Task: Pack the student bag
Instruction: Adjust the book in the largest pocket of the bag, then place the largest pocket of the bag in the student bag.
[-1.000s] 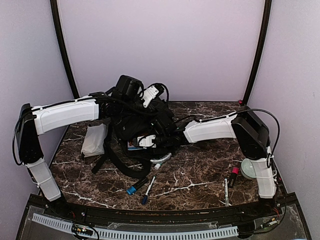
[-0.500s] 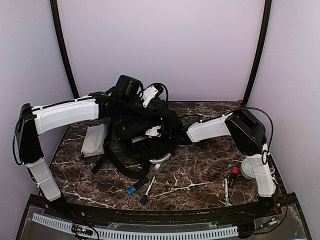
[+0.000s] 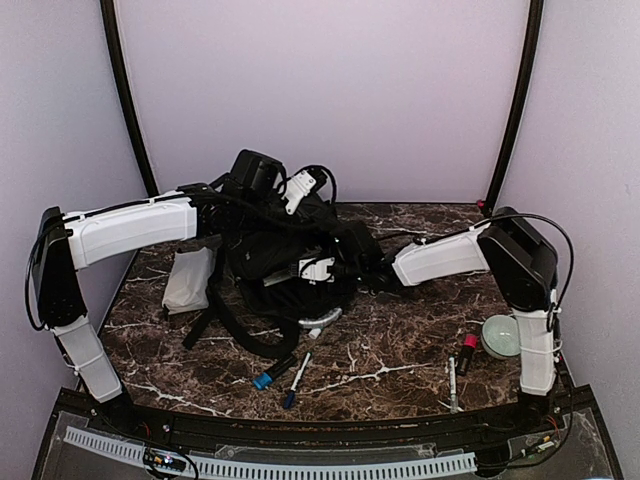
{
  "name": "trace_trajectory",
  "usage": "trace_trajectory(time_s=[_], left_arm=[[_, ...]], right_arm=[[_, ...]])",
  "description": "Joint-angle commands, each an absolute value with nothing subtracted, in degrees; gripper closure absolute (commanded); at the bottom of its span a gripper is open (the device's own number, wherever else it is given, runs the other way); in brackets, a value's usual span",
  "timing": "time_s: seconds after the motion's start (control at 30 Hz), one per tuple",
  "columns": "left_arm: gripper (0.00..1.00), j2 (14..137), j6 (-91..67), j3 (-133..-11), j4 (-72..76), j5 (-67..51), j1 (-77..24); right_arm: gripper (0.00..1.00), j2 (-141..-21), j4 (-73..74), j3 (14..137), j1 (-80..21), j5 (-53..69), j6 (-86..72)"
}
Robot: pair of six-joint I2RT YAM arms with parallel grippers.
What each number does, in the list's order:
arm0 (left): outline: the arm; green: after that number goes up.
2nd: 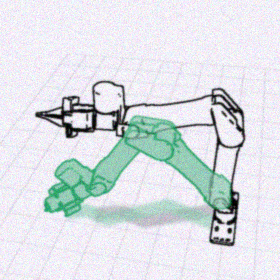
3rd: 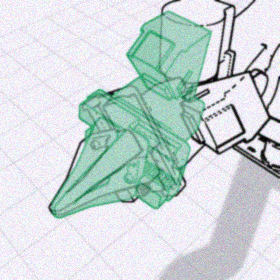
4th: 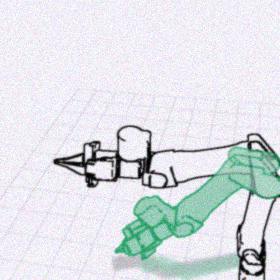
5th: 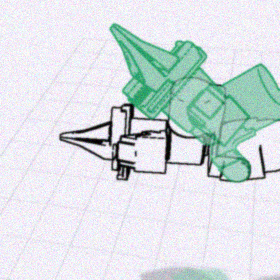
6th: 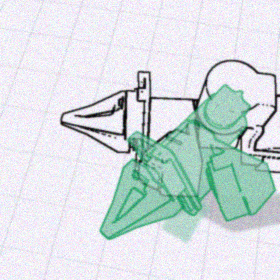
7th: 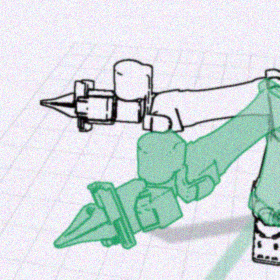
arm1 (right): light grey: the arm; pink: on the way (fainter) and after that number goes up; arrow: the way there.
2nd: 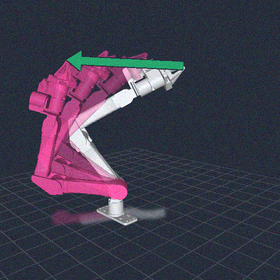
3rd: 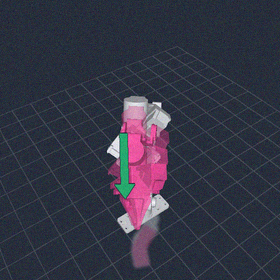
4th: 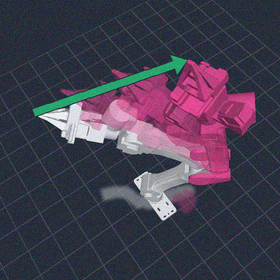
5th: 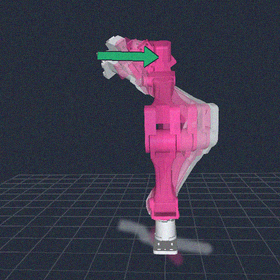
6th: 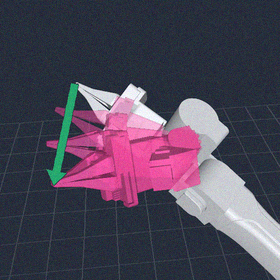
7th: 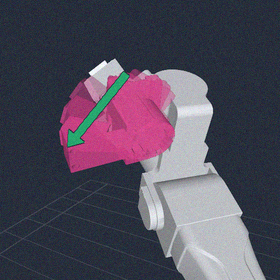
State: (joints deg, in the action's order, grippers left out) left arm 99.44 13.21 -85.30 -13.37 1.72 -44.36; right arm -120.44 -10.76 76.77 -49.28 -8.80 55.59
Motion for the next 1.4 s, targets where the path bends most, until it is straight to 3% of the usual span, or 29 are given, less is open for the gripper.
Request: trace_trajectory(time_s=[0.0, 0.47, 0.83, 0.93, 1.0, 1.1, 1.37], left_arm=[[1.00, 97.4, 13.2, -85.5, -10.3, 1.4, -44.7], [1.00, 98.4, 11.4, -83.7, -10.3, 0.1, -43.5], [1.00, 104.1, 7.9, -80.3, -9.9, -3.5, -43.3], [0.73, 104.4, 5.9, -80.1, -11.7, -3.2, -43.3], [0.61, 103.2, 4.7, -80.6, -14.1, -3.1, -43.3], [0.52, 99.4, 4.1, -80.0, -17.3, -4.1, -43.3], [0.41, 86.2, -1.8, -70.3, -19.8, -3.6, -35.0]], right_arm=[[0.58, -112.1, 2.0, 76.0, -49.8, 0.3, 47.2], [0.58, -101.5, 24.6, 72.1, -49.7, 23.3, 34.1], [0.59, -97.1, 29.2, 69.7, -49.4, 28.3, 30.6], [0.59, -97.1, 29.3, 69.7, -49.2, 28.6, 29.8], [0.59, -97.1, 29.4, 69.6, -49.0, 28.8, 29.5], [0.59, -97.3, 29.1, 69.8, -48.5, 28.4, 29.3], [0.60, -99.9, 26.5, 71.4, -46.8, 24.7, 27.2]])
